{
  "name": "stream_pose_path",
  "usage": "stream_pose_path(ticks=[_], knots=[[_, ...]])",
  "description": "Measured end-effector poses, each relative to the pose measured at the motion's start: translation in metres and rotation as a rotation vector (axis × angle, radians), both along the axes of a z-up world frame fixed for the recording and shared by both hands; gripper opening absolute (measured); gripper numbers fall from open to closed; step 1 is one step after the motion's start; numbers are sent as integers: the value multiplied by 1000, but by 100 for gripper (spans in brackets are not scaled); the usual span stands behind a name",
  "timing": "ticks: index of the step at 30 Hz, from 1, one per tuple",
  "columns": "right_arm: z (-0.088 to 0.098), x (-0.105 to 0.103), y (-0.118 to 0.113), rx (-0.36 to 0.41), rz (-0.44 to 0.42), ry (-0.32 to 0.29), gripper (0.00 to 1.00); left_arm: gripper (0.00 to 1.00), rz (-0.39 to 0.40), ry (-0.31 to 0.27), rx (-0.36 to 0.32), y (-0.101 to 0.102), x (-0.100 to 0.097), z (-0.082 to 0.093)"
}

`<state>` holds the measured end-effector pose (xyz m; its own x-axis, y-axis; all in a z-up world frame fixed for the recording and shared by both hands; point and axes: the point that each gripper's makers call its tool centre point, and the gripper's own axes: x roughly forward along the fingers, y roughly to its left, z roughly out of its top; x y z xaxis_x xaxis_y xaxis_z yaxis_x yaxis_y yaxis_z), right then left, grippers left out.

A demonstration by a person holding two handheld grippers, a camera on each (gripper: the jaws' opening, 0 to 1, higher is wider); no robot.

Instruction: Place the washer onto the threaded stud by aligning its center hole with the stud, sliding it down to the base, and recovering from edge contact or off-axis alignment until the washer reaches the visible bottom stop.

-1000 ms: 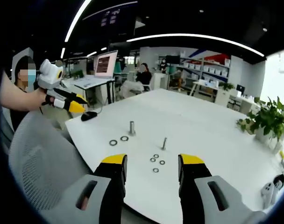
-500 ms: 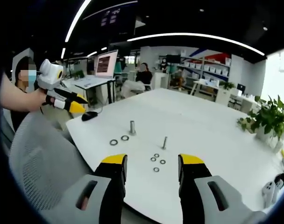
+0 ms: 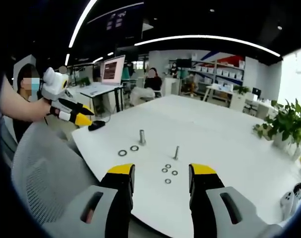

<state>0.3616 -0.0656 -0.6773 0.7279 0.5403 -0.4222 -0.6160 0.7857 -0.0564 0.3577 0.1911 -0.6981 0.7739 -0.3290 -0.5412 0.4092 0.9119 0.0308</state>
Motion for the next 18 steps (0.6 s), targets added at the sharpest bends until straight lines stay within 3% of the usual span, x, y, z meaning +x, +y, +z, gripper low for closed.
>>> stream_pose_path(ticks=[18], knots=[[-5,-1,1,-19,5,18,46,34,1,45,-12,2,0,-8]])
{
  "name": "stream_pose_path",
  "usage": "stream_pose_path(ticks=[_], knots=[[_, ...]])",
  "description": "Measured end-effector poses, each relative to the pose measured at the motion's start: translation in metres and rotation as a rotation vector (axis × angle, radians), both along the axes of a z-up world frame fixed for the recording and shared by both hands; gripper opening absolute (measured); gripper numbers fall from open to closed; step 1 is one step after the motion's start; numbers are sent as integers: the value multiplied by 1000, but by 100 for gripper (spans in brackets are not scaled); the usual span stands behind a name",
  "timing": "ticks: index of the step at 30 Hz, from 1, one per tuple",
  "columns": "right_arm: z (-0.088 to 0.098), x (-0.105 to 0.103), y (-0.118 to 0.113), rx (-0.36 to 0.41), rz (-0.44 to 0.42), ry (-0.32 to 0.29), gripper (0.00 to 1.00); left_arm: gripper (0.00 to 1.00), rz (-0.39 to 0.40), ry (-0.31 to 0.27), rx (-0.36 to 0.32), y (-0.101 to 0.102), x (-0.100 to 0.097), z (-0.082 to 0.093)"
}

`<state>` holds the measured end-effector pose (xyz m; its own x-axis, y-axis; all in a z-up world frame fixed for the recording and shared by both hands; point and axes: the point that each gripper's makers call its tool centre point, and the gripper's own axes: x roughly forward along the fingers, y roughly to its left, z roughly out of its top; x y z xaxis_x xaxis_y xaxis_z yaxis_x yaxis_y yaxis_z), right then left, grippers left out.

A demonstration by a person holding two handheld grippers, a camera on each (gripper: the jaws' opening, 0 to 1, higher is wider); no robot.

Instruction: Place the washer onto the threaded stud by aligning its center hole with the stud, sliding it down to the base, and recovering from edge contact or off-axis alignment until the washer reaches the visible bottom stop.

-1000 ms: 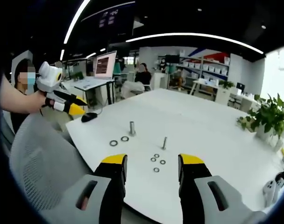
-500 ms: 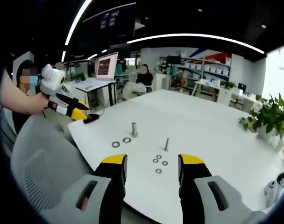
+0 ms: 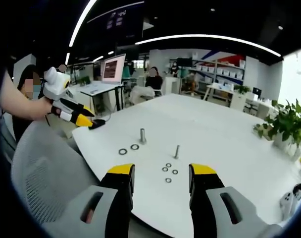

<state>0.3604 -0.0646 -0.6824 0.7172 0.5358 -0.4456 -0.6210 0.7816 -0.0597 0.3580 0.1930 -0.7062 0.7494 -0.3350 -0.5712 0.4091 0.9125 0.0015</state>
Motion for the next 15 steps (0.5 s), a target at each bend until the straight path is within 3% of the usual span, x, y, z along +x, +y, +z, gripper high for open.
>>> stream_pose_path(ticks=[15], knots=[[-2,-1,3,1,22,15,46,35,-40,23,35,-7,-4,-6]])
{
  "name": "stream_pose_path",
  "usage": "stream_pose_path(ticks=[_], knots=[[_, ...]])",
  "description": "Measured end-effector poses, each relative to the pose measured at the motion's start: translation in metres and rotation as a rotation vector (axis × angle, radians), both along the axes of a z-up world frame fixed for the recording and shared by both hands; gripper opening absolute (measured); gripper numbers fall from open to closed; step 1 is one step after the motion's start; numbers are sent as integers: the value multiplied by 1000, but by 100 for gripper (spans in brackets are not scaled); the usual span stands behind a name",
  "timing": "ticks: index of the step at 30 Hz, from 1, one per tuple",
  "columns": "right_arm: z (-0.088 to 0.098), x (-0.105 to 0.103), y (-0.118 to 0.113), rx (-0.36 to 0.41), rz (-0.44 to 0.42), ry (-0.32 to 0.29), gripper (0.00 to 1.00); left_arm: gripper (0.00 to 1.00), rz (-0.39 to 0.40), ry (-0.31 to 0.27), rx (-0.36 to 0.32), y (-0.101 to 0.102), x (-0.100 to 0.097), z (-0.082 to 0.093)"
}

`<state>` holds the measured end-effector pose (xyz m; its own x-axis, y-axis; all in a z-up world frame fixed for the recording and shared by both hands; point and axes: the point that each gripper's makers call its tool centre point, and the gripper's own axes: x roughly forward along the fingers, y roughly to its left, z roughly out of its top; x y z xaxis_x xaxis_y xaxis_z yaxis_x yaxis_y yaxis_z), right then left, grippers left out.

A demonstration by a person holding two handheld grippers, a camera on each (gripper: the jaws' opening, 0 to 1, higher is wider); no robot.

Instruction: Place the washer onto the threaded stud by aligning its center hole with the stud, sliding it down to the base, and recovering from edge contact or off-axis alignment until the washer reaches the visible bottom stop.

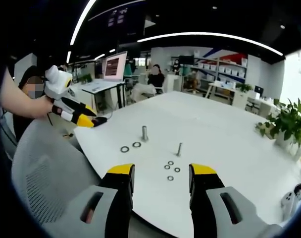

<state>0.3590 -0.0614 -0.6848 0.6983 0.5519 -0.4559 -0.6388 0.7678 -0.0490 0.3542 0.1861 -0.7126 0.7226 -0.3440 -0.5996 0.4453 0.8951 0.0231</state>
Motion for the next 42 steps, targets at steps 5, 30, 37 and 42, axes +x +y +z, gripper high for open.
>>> stream_pose_path(ticks=[5,30,37,42], knots=[[1,-2,0,-3,-2,-8,46,35,5,-15,0,2,-1,2],[7,2,-4,34,-17,-16,46,39,68,140,-1,14,1,-25],[7,3,-2,29,-16,-14,46,41,27,206,-14,4,-4,-35],[8,4,-4,29,-18,-21,45,42,6,229,3,5,0,-39]])
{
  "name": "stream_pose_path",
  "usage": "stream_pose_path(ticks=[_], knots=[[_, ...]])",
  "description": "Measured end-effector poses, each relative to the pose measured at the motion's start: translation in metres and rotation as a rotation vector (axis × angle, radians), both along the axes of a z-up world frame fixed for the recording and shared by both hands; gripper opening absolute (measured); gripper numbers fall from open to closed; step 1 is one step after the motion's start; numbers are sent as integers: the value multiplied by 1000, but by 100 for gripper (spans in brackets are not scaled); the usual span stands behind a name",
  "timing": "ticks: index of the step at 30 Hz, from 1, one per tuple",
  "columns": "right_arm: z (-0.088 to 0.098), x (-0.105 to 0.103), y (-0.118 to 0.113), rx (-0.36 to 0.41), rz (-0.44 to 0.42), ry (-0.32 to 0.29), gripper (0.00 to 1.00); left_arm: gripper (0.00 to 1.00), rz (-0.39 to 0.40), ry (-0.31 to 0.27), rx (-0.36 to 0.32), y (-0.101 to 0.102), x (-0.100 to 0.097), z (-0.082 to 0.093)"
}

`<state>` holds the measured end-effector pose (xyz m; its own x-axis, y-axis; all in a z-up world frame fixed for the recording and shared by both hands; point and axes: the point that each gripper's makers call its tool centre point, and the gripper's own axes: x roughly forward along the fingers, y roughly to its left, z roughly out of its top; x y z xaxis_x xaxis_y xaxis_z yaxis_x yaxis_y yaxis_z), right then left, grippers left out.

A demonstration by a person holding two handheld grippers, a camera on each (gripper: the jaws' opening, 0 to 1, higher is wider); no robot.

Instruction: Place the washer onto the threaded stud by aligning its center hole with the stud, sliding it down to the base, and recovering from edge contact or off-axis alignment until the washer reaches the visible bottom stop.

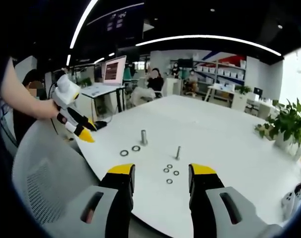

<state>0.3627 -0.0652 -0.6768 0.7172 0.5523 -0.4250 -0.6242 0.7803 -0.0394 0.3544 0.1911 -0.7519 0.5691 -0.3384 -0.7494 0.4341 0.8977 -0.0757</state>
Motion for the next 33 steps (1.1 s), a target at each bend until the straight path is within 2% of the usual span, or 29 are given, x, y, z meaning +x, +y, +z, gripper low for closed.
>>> stream_pose_path(ticks=[3,8,11,14,20,26,33], knots=[[0,1,-2,7,-12,5,45,42,2,-8,-6,0,11,0],[-1,2,-3,-12,-18,1,45,41,-13,45,27,1,17,-19],[-1,2,-4,-17,-20,-1,45,41,8,83,-43,-7,21,-28],[-1,2,-4,-14,-26,-3,45,39,-10,112,-13,-10,25,-40],[-3,2,-5,-20,-27,7,45,37,-12,144,-11,-13,37,-50],[-4,3,-7,-18,-36,9,45,37,-16,197,8,-10,47,-65],[-5,3,-8,-25,-40,12,45,38,-43,228,41,-11,61,-77]])
